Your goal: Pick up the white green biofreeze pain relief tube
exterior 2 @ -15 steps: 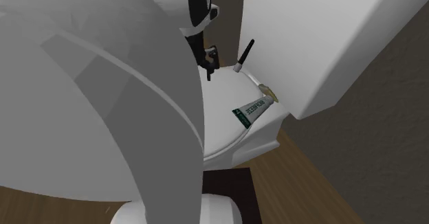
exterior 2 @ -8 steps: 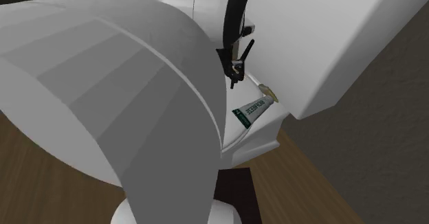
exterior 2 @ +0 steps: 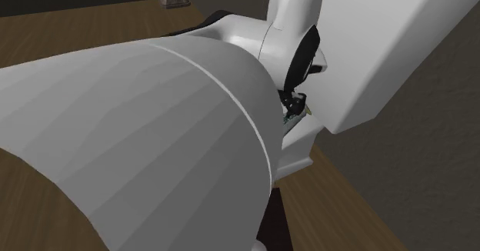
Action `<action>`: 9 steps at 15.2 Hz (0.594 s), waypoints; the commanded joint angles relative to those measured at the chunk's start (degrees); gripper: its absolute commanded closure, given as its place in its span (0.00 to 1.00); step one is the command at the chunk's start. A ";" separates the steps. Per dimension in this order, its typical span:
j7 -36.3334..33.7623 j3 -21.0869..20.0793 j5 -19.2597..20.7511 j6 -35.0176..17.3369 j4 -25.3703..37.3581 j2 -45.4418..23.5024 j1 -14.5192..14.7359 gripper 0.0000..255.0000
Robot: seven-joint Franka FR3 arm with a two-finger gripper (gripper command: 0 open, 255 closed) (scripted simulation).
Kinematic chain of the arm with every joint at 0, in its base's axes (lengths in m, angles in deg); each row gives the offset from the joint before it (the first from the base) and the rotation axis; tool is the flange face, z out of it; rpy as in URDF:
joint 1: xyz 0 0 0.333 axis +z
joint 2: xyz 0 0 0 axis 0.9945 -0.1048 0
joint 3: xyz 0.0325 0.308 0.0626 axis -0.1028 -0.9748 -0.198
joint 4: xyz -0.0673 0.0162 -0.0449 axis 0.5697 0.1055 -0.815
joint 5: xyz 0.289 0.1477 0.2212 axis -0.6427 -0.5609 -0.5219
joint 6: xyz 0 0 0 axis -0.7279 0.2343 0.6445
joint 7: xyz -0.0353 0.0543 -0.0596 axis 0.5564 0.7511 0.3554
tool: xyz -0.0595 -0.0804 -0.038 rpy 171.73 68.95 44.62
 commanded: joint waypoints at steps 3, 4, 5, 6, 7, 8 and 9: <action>-5.31 1.37 0.40 -5.09 -2.80 -1.07 -4.24 0.00; -5.28 1.46 0.44 -5.93 -3.47 -1.25 -4.26 0.00; -5.24 1.55 0.49 -6.77 -4.12 -1.44 -4.28 0.00; -5.20 1.64 0.53 -7.63 -4.77 -1.65 -4.30 0.00; -5.16 1.73 0.58 -8.49 -5.40 -1.88 -4.32 0.00; -5.12 1.83 0.62 -9.36 -6.02 -2.13 -4.33 0.00; -5.08 1.92 0.66 -10.24 -6.64 -2.39 -4.34 0.00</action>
